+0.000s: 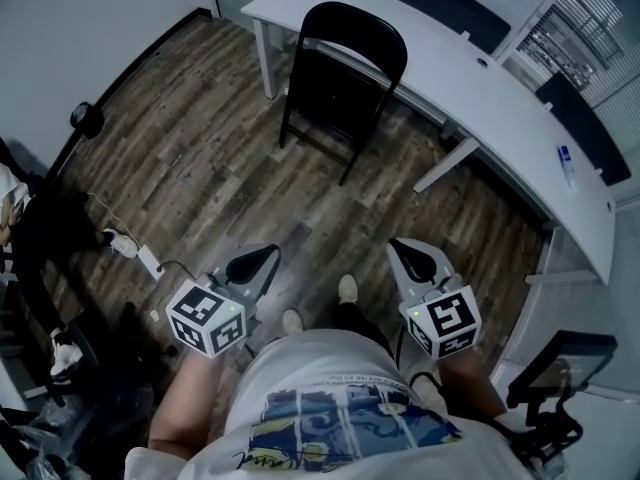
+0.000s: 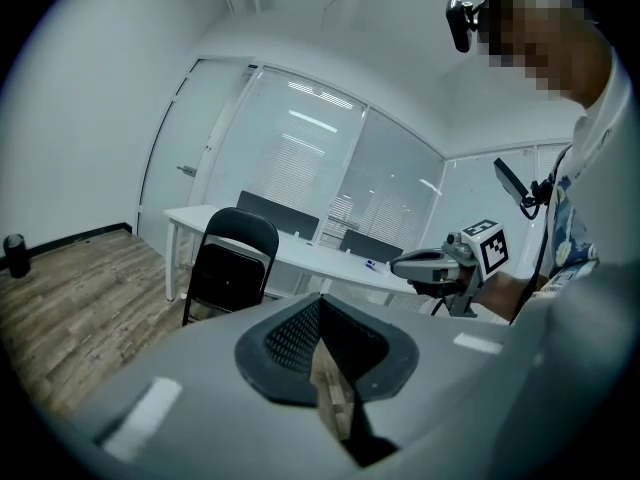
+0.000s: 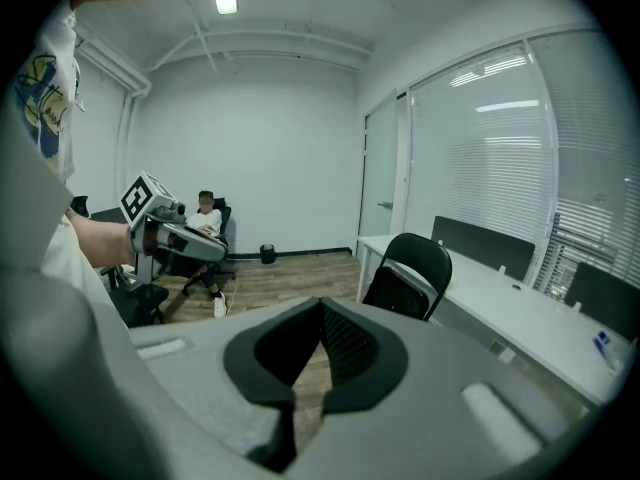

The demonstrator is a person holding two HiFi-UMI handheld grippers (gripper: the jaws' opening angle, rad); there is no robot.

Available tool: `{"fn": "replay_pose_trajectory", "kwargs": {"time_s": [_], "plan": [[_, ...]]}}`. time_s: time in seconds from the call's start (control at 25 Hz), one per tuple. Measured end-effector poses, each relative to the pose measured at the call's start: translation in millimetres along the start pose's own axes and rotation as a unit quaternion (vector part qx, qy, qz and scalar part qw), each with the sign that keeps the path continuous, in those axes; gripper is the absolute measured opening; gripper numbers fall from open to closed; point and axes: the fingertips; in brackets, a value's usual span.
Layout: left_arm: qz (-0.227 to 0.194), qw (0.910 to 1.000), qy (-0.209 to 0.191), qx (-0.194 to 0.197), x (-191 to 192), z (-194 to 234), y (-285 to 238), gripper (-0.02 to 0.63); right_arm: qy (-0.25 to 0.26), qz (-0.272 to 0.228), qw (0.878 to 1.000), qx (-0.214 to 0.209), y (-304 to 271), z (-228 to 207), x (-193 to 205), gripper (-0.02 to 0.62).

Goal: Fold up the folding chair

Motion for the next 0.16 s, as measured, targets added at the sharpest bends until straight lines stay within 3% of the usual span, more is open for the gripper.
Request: {"fn": "replay_pose_trajectory", "kwargs": {"time_s": [0.16], "plan": [[0.002,1.0000,-0.001,0.002,0.6,1.3,-0.9,0.005,-0.004,-0.001,1.000,0.003,0.9,-0.2,0.8,0.003]]}}
Point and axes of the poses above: the fingertips, and each gripper's own axes: y backward along the fingers, z to its left, x out of its underside, and after that the axes turned 6 degrees about -x, right-handed
